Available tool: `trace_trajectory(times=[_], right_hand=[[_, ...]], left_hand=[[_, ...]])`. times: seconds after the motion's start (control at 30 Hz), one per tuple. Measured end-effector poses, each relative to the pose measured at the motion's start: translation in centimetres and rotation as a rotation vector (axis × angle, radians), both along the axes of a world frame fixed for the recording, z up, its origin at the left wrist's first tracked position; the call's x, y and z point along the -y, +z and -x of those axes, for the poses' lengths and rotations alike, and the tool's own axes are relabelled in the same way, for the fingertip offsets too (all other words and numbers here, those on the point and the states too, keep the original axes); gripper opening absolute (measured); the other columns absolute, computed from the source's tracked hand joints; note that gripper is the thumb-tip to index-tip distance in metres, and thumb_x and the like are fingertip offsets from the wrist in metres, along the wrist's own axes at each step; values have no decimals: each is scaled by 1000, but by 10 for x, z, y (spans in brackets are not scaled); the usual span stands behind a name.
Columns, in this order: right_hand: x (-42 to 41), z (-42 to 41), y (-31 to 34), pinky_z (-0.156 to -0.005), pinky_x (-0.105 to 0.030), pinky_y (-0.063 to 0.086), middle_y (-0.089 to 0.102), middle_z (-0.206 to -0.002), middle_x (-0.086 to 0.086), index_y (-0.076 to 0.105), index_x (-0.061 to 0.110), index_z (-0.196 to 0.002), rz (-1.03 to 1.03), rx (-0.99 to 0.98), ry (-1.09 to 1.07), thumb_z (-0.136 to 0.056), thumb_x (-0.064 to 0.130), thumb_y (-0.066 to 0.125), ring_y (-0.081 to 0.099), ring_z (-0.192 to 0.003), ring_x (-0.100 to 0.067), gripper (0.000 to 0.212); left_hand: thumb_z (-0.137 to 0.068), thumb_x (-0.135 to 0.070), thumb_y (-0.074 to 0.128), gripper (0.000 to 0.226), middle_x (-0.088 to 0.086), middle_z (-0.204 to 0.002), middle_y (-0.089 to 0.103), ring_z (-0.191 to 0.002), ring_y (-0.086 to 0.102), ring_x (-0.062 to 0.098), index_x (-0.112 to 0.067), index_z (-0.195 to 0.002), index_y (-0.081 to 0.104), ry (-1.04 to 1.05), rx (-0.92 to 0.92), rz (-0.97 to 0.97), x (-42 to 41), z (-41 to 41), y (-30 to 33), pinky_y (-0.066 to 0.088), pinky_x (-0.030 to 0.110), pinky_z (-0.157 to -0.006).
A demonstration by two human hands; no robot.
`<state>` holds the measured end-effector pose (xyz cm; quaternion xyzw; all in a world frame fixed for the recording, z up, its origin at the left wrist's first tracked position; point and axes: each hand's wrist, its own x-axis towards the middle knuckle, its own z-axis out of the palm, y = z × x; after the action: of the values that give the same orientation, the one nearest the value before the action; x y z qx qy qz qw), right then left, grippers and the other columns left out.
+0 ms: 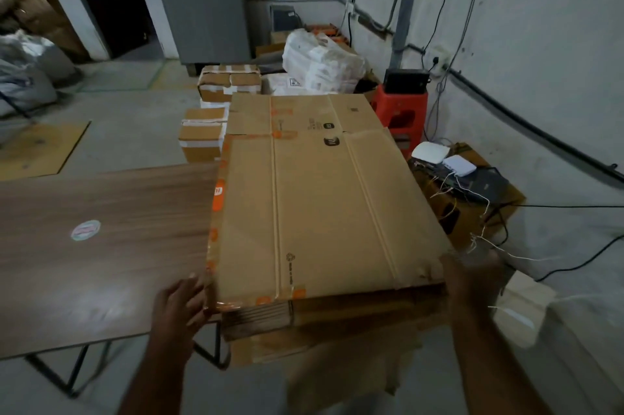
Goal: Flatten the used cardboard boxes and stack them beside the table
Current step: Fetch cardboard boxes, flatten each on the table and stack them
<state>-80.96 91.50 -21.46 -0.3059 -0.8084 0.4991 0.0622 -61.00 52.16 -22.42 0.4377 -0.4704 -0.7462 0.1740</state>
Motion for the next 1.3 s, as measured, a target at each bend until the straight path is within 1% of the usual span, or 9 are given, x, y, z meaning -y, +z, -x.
trace_trajectory(times=[0.07,0.17,0.43,0.57,0.73,0.9,0.97,1.1,1.3], right_hand=[[-4,17,10,-99,-54,49,51,-144,-20,40,13,-152,-211,40,230,-83,42,79,54,-127,-41,84],[0,41,15,-103,-44,42,46,-150,-18,32,9,-156,-125,151,479,-86,48,78,49,-134,-40,92],[-29,47,-19,-90,-41,51,54,-138,-16,41,9,-147,-164,238,543,-77,53,83,57,-120,-36,92],[-35,42,-33,-101,-48,49,54,-141,-17,44,10,-147,-203,244,544,-78,59,79,55,-123,-38,92],[-17,19,-23,-114,-66,27,19,-165,-11,18,27,-161,-520,219,606,-99,64,47,24,-147,-42,78],[-13,7,-22,-117,-67,17,2,-171,-8,14,32,-161,-606,217,665,-103,64,30,6,-155,-35,68],[-14,6,-21,-117,-67,16,3,-171,-9,15,31,-161,-621,223,670,-104,63,30,5,-156,-35,67],[0,-1,-10,-120,-65,16,19,-168,-11,30,25,-156,-791,139,679,-103,58,37,15,-154,-36,63],[76,-50,8,-118,-56,20,37,-162,-4,48,21,-149,-707,-117,870,-100,50,52,25,-152,-25,57]], left_hand=[[-95,-34,66,41,17,-122,67,-98,70,34,-18,-132,55,-206,66,101,0,11,4,60,42,-65],[-92,-19,72,35,19,-116,68,-95,70,38,-12,-123,60,-277,89,163,-10,31,9,61,46,-61],[-82,-4,80,46,18,-107,63,-94,66,43,-16,-116,51,-289,158,178,-27,34,7,62,49,-56],[-83,-11,81,52,20,-114,62,-98,66,44,-14,-123,49,-269,183,172,-35,28,-9,62,53,-64],[-88,-22,79,42,17,-112,62,-99,66,42,-14,-118,51,-257,189,240,-38,30,-10,60,60,-79],[-59,-52,86,89,32,-102,67,-86,72,43,3,-122,56,-352,185,341,-15,29,-48,61,45,-63],[-65,-46,86,77,32,-99,68,-92,71,47,4,-118,60,-355,190,370,-21,25,-36,62,50,-70],[-93,-10,71,9,32,-98,71,-83,70,44,-3,-99,69,-412,196,421,-32,19,-7,62,46,-69],[-92,-29,72,26,3,-103,66,-96,63,23,-12,-111,66,-245,337,949,-36,-5,7,51,36,-81]])
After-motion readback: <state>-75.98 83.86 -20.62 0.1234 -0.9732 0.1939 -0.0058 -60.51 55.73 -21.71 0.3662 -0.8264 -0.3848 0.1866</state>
